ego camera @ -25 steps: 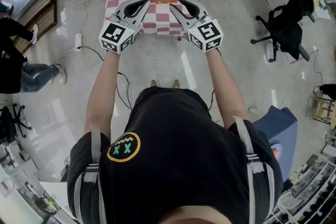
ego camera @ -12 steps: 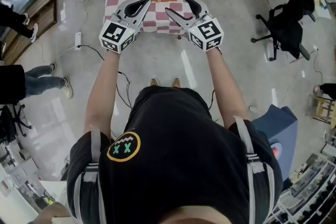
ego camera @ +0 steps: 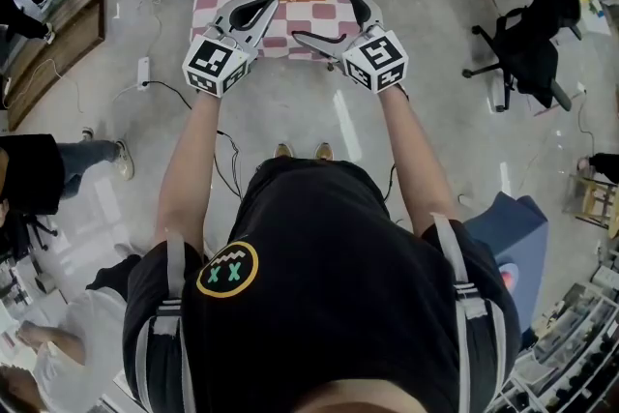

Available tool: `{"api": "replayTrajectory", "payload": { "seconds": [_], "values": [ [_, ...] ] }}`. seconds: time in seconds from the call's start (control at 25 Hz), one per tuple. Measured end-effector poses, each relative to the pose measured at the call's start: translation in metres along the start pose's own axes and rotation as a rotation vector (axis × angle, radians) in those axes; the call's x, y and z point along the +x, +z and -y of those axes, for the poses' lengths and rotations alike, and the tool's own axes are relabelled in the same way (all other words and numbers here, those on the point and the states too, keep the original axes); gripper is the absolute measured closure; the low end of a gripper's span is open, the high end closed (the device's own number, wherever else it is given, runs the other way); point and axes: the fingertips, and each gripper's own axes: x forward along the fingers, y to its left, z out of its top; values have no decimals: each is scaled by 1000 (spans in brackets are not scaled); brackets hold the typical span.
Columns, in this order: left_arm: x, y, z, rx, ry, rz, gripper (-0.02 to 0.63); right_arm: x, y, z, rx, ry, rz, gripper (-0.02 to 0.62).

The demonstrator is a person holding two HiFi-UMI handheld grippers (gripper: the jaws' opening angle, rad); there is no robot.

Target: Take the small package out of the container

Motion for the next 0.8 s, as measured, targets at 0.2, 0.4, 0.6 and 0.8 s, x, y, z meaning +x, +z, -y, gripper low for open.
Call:
{"api": "replayTrajectory", "payload": {
  "seconds": [0.2, 0.4, 0.6, 0.8],
  "values": [
    [2, 1, 2, 2, -3, -1, 586, -1, -1, 0, -10, 1, -5, 0],
    [4, 3, 6, 7, -5, -2, 586, -4, 1, 1, -12, 5, 2, 0],
    [6, 5, 6, 12, 0, -3, 586, -4, 1, 2, -18, 12, 7, 0],
    [11, 8, 10, 17, 6, -6, 586, -9, 2, 6, -24, 21, 10, 0]
  ]
}}
